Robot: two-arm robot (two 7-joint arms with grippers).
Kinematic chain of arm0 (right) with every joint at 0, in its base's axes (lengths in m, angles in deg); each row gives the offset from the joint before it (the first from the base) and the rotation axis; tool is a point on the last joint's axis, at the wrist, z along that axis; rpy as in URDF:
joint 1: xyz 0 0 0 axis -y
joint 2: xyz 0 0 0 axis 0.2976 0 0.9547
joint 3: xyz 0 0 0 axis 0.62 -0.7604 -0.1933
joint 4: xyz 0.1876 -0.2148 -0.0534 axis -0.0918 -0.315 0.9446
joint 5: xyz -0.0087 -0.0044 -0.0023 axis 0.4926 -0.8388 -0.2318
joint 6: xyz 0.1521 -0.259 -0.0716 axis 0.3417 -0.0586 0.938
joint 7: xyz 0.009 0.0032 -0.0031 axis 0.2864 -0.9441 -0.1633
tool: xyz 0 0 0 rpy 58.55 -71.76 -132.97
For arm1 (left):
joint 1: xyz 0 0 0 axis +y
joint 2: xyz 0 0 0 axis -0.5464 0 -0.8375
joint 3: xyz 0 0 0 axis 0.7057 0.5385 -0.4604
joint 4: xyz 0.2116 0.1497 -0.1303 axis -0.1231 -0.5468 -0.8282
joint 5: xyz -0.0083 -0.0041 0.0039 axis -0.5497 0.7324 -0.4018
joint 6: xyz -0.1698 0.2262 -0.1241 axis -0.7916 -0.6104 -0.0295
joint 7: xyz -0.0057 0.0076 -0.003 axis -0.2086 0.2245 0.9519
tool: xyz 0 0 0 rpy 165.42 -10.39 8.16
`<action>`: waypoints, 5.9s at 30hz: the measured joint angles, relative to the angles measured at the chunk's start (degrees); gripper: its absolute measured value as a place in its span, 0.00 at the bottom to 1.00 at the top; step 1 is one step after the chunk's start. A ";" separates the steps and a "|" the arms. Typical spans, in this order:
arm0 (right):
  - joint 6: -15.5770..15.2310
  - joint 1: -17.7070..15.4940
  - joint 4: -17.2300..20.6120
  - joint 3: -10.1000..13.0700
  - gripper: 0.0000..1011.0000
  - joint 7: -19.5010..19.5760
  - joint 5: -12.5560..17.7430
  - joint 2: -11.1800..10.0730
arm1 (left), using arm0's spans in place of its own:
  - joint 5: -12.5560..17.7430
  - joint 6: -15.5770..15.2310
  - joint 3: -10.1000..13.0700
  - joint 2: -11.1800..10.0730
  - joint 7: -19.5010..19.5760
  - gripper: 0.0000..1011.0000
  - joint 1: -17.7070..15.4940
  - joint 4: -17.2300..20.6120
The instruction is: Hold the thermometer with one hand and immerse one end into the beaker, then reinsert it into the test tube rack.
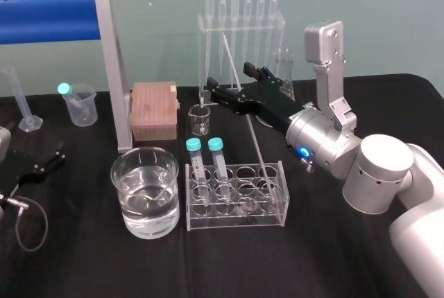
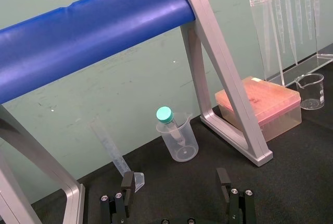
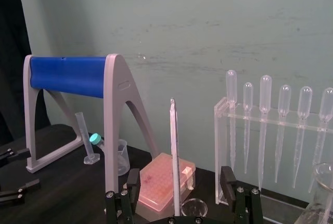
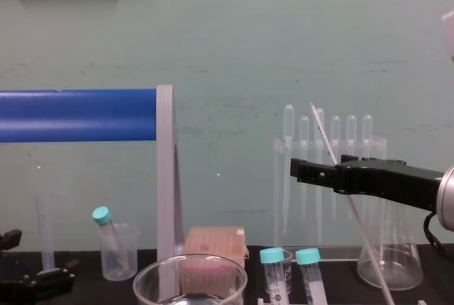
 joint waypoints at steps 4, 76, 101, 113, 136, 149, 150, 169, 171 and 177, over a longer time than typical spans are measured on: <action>-0.29 -0.11 0.07 0.17 0.99 -0.04 -0.15 0.19 | 0.00 0.00 0.00 0.00 0.00 1.00 0.00 0.00; 0.21 -0.69 1.10 1.32 0.06 -0.94 1.39 0.29 | 0.00 0.00 0.00 0.00 0.00 1.00 0.00 0.00; 8.38 0.12 7.92 4.97 0.05 -5.93 10.32 -0.85 | 0.00 0.00 0.00 0.00 0.00 1.00 0.00 0.00; 15.49 2.46 5.93 2.81 0.05 -12.62 14.96 0.55 | 0.01 0.00 0.00 0.00 0.00 1.00 0.00 0.00; 20.31 9.37 -3.03 -6.38 0.05 -25.67 21.02 3.43 | 0.00 0.00 0.00 0.00 0.00 1.00 0.00 0.00; 19.90 13.05 -10.28 -9.89 0.05 -29.37 23.03 5.89 | 0.00 0.00 0.00 0.00 0.00 1.00 0.00 0.00; 19.95 13.46 -11.10 -10.23 0.06 -29.81 23.12 6.21 | 0.00 0.00 0.00 0.00 0.00 1.00 0.00 0.00; 22.03 17.01 -21.46 -13.18 0.06 -33.15 21.03 9.44 | 0.00 0.00 0.00 0.00 0.00 1.00 0.00 0.00; 22.18 17.20 -22.44 -13.43 0.05 -33.35 20.56 9.80 | 0.00 0.00 0.00 0.00 0.00 1.00 0.00 0.00; 22.23 17.12 -23.33 -13.89 0.05 -33.75 19.60 10.23 | 0.00 0.00 0.00 0.00 0.00 1.00 0.00 0.00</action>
